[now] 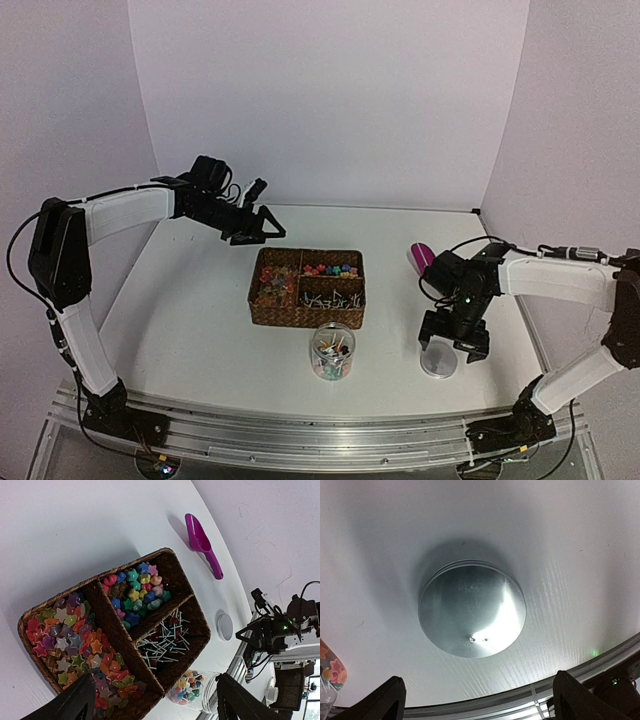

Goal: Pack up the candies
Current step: Pick up the bottle lid at the center of the board.

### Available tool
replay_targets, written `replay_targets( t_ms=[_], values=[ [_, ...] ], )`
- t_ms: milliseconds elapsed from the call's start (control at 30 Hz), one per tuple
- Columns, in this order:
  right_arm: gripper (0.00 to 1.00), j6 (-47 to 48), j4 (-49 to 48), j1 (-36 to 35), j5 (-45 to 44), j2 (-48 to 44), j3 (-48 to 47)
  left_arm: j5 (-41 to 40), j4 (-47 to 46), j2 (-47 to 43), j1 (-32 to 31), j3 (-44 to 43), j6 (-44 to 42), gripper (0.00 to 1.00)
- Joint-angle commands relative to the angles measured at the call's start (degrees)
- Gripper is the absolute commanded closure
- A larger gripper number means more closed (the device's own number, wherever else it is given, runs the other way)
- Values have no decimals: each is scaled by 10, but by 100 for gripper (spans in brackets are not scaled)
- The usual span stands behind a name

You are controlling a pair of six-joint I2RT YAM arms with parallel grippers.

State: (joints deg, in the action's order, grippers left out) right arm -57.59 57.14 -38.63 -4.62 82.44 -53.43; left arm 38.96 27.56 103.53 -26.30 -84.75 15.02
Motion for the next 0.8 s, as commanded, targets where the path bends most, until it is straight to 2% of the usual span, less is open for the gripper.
replay_targets(
  t_ms=[0, 367, 767],
  values=[
    [2, 8, -72, 0, 28, 12, 17, 9, -8, -23, 3, 5, 5, 17],
    [2, 63, -96, 25, -26, 67, 30, 9, -7, -23, 3, 4, 8, 18],
    [4, 81, -168, 39, -2, 68, 74, 10, -7, -16, 3, 0, 10, 18]
  ],
)
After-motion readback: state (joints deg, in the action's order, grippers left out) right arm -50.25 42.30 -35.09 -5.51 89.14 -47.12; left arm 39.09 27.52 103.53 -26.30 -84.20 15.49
